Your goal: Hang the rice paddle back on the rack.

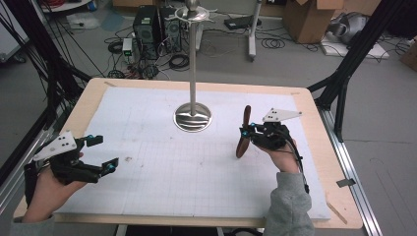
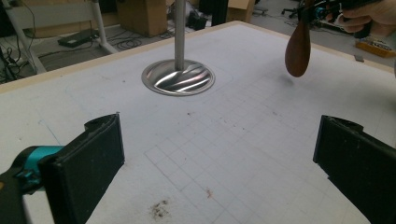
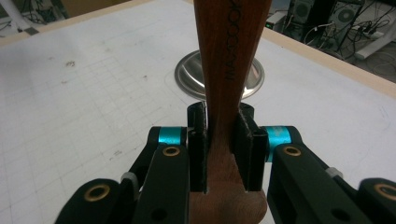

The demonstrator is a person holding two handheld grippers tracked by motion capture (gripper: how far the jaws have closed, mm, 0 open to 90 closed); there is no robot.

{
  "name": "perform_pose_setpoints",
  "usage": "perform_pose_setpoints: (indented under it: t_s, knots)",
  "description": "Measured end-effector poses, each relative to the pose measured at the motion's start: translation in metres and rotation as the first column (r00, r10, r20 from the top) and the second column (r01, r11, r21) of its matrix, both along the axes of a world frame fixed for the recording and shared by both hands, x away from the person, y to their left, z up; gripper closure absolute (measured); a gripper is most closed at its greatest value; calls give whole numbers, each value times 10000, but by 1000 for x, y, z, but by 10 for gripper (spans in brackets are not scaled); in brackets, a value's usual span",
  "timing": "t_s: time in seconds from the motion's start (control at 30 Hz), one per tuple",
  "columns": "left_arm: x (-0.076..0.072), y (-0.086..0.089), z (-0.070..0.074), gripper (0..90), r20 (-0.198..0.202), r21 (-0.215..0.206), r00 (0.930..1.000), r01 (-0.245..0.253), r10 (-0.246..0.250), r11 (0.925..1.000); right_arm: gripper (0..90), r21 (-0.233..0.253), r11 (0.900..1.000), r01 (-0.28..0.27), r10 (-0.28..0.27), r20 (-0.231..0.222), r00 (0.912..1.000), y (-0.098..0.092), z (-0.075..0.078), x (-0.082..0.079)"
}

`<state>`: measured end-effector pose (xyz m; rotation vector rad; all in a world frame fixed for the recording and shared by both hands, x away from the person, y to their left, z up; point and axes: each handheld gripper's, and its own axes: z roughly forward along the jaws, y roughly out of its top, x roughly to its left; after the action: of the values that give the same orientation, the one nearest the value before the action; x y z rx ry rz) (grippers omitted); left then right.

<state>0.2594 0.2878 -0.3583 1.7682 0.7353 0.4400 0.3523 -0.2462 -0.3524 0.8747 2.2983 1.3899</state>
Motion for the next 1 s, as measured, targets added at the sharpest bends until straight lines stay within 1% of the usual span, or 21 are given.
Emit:
perform_pose_setpoints:
  t_s: [0.1,0.17,0.2,0.23,0.27,0.3,0.4,0.5,0.57,0.6,0.67,0.7,0.77,0.8,0.9,0.93,1.0]
  knots:
    - [2,0,-1,23,-50,1,10000,-40,40,10000,770,117,9999,-11,10,46,10000,0,-1,0]
    - [2,1,-1,23,-76,-6,9999,-71,71,10000,770,46,10000,-25,24,113,9999,1,-1,0]
    - [2,1,-1,23,-59,-16,9999,-94,94,10000,771,177,9998,-67,65,122,9999,0,0,0]
    - [2,1,-1,23,-59,-16,9999,-94,94,10000,771,177,9998,-67,65,122,9999,0,0,0]
    - [1,2,-1,23,-54,10,9999,-123,123,9999,771,281,9995,-109,105,133,9999,0,0,0]
    - [1,2,-1,23,-45,-24,9999,-136,136,9999,771,458,9988,-153,147,134,9998,-2,1,1]
    - [0,5,0,23,-23,-57,9998,-186,186,9998,771,787,9966,-240,228,168,9996,-5,3,0]
    - [0,6,0,23,-27,-77,9998,-191,191,9998,771,891,9954,-343,324,226,9992,-7,4,3]
    - [0,5,0,23,-18,-131,10000,-92,91,9999,772,1018,9944,-291,280,128,9995,-9,5,4]
    - [-1,4,0,23,24,-230,10000,26,-26,9997,772,1133,9928,-378,366,128,9992,-9,6,7]
    - [-1,1,1,23,54,-198,9999,140,-139,9997,772,1165,9925,-383,370,131,9992,-8,5,8]
    - [-1,0,1,23,72,-192,9999,131,-129,9997,772,1009,9944,-300,292,95,9995,-6,6,9]
    - [-2,-1,1,23,56,-223,9998,199,-198,9996,773,978,9947,-315,299,174,9994,-6,6,10]
    - [-2,-1,1,23,61,-184,9998,183,-182,9997,772,1004,9943,-369,364,70,9993,-6,8,11]
    - [-2,0,0,23,46,-199,9999,119,-118,9997,772,959,9944,-440,428,140,9990,-5,14,14]
    - [-2,0,0,23,45,-194,9999,107,-106,9998,772,885,9950,-469,452,211,9988,-4,20,15]
    - [-2,1,1,23,52,-200,9999,95,-94,9998,772,885,9951,-439,424,179,9989,-4,22,16]
